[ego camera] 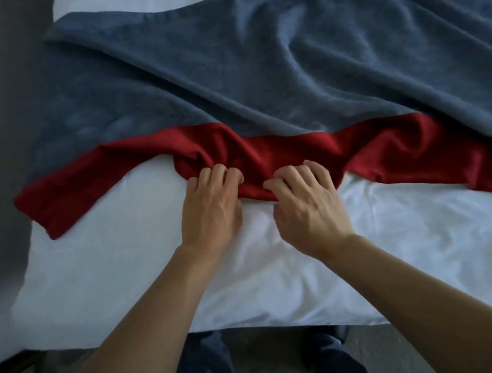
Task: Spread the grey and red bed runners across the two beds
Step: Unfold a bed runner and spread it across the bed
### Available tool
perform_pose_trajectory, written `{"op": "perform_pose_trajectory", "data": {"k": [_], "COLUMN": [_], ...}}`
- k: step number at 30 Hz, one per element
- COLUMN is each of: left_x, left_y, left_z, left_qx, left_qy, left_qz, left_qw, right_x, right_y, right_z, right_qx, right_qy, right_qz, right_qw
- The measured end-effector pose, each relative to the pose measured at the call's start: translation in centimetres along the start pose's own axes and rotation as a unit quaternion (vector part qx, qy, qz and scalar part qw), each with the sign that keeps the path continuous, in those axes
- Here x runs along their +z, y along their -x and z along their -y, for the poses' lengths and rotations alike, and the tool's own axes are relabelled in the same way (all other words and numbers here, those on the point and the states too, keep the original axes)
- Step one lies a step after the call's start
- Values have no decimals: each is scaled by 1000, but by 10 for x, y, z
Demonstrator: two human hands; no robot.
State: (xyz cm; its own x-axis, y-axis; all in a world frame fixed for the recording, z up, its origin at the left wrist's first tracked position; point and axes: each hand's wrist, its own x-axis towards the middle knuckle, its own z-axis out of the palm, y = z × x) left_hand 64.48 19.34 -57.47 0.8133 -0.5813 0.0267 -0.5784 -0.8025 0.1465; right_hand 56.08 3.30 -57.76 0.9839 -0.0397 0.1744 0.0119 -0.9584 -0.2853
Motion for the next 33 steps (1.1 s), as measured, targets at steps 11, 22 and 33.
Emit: {"op": "perform_pose_trajectory", "data": {"k": [11,22,33], "left_x": [-26,-30,-23], "left_y": [-11,-12,15], "left_z": [170,217,263], "left_qx": [2,0,-1], "left_qy": [-31,21,30], "left_qz": [-17,11,-35], "left_qw": [999,1000,999], "right_x": [59,72,93], "right_y": [-98,-129,-129], "right_z": [120,131,178], "right_qx": [50,73,32], "right_qy": [55,98,81], "right_qz": [-21,5,-34], "right_qw": [997,993,996]}}
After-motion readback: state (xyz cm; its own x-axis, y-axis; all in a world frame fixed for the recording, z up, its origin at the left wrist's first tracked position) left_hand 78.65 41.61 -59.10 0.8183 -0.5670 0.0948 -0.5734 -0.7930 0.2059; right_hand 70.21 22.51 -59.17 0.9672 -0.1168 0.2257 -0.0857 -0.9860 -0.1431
